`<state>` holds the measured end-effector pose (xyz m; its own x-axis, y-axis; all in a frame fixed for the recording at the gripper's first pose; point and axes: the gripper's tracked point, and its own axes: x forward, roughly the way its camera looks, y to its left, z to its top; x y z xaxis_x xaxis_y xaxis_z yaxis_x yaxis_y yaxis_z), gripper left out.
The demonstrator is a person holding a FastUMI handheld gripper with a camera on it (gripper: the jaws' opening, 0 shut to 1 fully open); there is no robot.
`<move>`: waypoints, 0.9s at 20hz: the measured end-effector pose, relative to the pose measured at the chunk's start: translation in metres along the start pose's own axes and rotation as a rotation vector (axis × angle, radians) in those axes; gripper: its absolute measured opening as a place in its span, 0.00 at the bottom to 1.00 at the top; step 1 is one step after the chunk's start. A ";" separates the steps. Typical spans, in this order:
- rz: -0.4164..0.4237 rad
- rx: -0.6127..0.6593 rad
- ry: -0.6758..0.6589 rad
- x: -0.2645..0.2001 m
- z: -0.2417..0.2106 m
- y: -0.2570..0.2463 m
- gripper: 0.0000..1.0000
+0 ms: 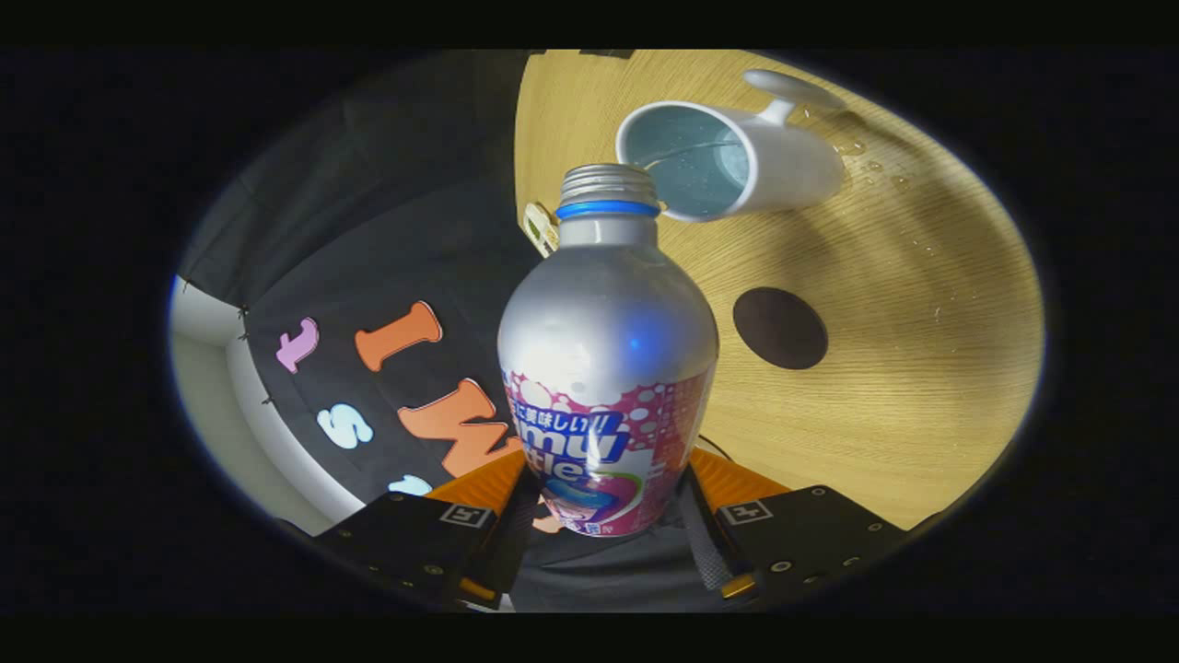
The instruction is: Take the bottle from table, then pour the juice into the cup, finally place the bottle on the coaster
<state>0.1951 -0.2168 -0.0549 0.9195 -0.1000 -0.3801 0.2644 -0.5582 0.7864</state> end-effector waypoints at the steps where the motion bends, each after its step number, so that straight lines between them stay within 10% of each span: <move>1: 0.002 0.004 0.000 0.000 0.001 0.000 0.75; 18: -0.037 0.111 0.005 0.004 0.001 0.001 0.75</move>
<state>0.1989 -0.2185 -0.0567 0.9113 -0.0737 -0.4050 0.2645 -0.6491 0.7133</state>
